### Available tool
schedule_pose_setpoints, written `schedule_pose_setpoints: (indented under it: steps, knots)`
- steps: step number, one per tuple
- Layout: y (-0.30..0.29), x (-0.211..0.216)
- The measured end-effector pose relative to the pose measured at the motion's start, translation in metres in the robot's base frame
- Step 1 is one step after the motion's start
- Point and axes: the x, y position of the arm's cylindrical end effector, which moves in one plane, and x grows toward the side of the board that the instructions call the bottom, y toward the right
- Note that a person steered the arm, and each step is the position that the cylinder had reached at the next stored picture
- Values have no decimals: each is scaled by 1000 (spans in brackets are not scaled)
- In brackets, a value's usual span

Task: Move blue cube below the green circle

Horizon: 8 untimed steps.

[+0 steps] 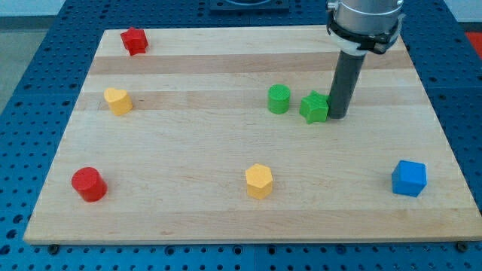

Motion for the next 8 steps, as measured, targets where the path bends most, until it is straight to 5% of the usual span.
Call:
schedule_pose_setpoints:
  steps: [4,6,8]
  knots:
    - [125,91]
    - [115,138]
    - [67,126]
